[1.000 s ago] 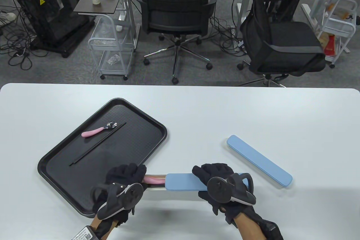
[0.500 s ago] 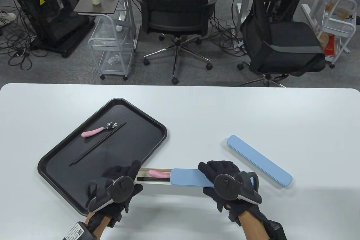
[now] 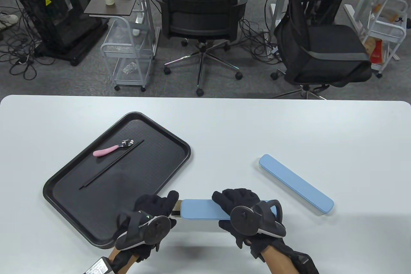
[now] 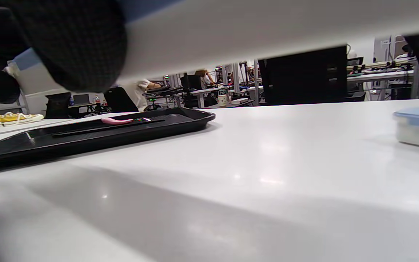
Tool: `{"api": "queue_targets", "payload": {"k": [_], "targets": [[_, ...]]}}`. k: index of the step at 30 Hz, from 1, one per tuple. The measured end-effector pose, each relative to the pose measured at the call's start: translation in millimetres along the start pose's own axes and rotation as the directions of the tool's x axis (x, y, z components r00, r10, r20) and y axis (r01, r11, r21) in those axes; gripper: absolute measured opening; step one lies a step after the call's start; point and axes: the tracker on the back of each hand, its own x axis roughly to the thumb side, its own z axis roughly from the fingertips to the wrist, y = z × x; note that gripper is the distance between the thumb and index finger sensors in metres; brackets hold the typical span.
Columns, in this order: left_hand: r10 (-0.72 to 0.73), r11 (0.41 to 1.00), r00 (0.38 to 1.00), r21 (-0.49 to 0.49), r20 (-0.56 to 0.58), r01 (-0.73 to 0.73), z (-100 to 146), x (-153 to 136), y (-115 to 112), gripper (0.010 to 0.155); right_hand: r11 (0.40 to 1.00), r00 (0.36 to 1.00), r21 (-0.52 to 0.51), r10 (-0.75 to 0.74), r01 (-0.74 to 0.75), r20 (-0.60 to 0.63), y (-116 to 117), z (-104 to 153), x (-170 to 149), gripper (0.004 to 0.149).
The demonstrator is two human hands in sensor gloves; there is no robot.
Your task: Slide to open lunch boxes and place utensils
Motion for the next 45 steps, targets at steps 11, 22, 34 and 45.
{"api": "queue_targets", "payload": {"k": [11,22,34,45], "targets": [[0.015,1.0,1.0,0.013,-0.022,-0.015,1,-1,4,0.081,0.997,0.996,0.007,0.078,-0.077,-0.034,2,-2,0,0.075],[0.161,0.987,0.921,0.077,-0.356,-0.142,14,-90,13,0.08,0.995,0.971,0.095,0.051,-0.03,-0.232,18,-2,-60,0.077],[0.207,0.978,0.879,0.061,-0.429,-0.201,17,-113,6,0.082,0.951,0.942,0.307,0.136,-0.037,-0.307,47,-7,-76,0.079],[0.225,0.974,0.877,0.077,-0.425,-0.213,20,-114,11,0.08,0.95,0.934,0.311,0.105,0.006,-0.34,46,-5,-80,0.083]]}}
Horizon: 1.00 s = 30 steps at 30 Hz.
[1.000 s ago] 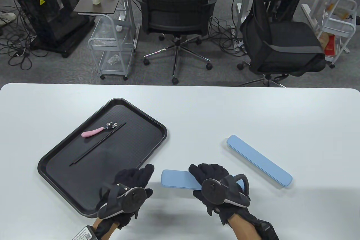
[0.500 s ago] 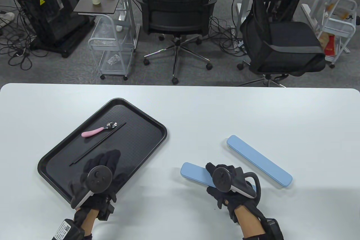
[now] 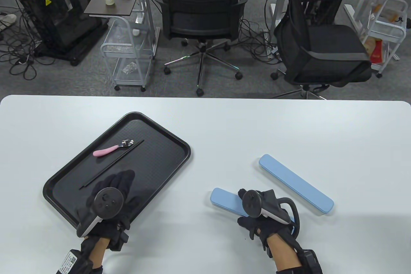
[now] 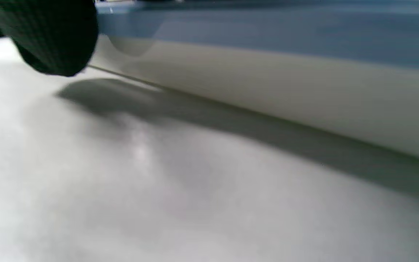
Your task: Slide to open lunch boxes and place utensils
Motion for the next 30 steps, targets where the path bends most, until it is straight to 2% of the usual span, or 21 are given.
{"api": "queue_targets", "payload": {"k": [5,9,13,20,24,30], "targets": [[-0.003,1.0,1.0,-0.002,0.007,0.003,1,0,-1,0.08,0.992,0.998,-0.115,-0.062,0.061,-0.006,-18,11,-5,0.082],[-0.003,1.0,1.0,-0.009,0.015,0.003,1,1,-2,0.08,0.971,0.993,-0.226,-0.092,0.073,-0.074,-37,18,-20,0.079],[-0.002,1.0,1.0,-0.012,0.018,0.002,0,1,-3,0.08,0.967,0.982,-0.25,-0.087,0.044,-0.166,-49,15,-41,0.078],[-0.001,1.0,1.0,-0.008,0.024,0.001,0,1,-3,0.08,0.984,0.947,-0.168,0.007,-0.064,-0.32,-55,0,-79,0.081],[0.005,1.0,1.0,-0.009,0.02,-0.005,0,0,-3,0.08,0.998,0.922,-0.049,0.02,-0.042,-0.387,-48,-11,-99,0.086],[0.0,1.0,1.0,-0.014,0.021,0.0,0,1,-4,0.08,1.0,0.901,0.001,0.025,-0.027,-0.433,-37,-19,-117,0.086]]}}
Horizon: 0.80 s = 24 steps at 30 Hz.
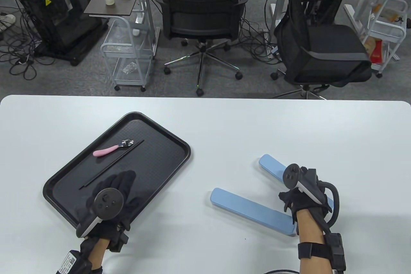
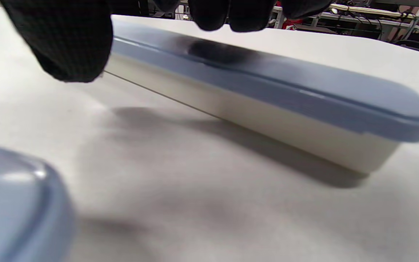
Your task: Slide to open lunch boxes and place utensils
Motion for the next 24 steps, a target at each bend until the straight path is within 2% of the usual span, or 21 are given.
{"api": "queue_targets", "payload": {"k": [9,15,20,24], "targets": [[-0.004,1.0,1.0,-0.008,-0.007,0.004,-1,-1,0,0.08,1.0,0.999,0.009,-0.009,0.01,-0.046,7,-14,-10,0.079],[-0.006,1.0,1.0,-0.015,-0.013,0.006,-2,-1,0,0.081,0.999,0.998,0.031,-0.02,0.022,-0.058,11,-20,-11,0.081],[-0.012,1.0,1.0,-0.021,-0.011,0.011,-2,-1,0,0.081,0.993,0.995,0.077,-0.085,0.089,-0.056,11,-22,-15,0.094],[-0.013,1.0,1.0,-0.019,-0.007,0.013,-2,-1,0,0.08,0.996,0.997,0.041,-0.077,0.078,-0.031,6,-17,-15,0.085]]}}
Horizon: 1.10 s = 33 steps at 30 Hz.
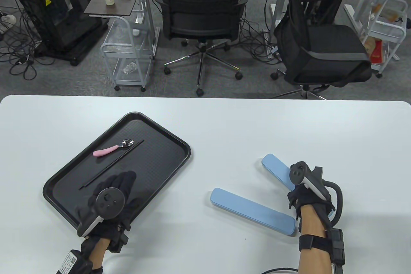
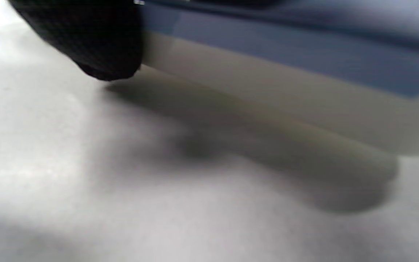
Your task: Slide to open lunch boxes and place utensils
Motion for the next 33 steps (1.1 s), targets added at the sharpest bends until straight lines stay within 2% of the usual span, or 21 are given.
{"api": "queue_targets", "payload": {"k": [5,10,14,17,20,24,29,33], "targets": [[0.001,1.0,1.0,-0.002,0.006,-0.001,0,1,0,0.081,0.99,0.995,-0.13,-0.045,0.056,0.088,-17,18,6,0.079],[-0.006,1.0,1.0,-0.006,0.027,0.006,1,4,-2,0.081,0.96,0.976,-0.262,-0.042,0.098,0.212,-35,50,27,0.079],[-0.004,1.0,0.999,-0.01,0.048,0.004,2,8,-3,0.08,0.936,0.943,-0.318,-0.039,0.151,0.332,-47,81,53,0.082],[-0.013,1.0,0.997,-0.004,0.07,0.013,4,13,-3,0.078,0.939,0.907,-0.292,-0.046,0.182,0.419,-52,102,76,0.081],[-0.016,1.0,0.995,0.004,0.098,0.016,5,19,-4,0.078,0.939,0.854,-0.279,-0.029,0.201,0.52,-47,123,105,0.081],[-0.03,1.0,0.988,0.01,0.149,0.029,8,29,-5,0.078,0.952,0.778,-0.27,0.06,0.143,0.625,-30,143,141,0.081],[-0.028,1.0,0.968,0.004,0.251,0.028,13,51,-10,0.078,0.965,0.713,-0.242,0.098,0.102,0.694,-14,155,165,0.081],[-0.032,0.997,0.941,-0.053,0.338,0.053,17,65,-16,0.084,0.97,0.688,-0.234,0.13,0.06,0.714,0,159,177,0.08]]}}
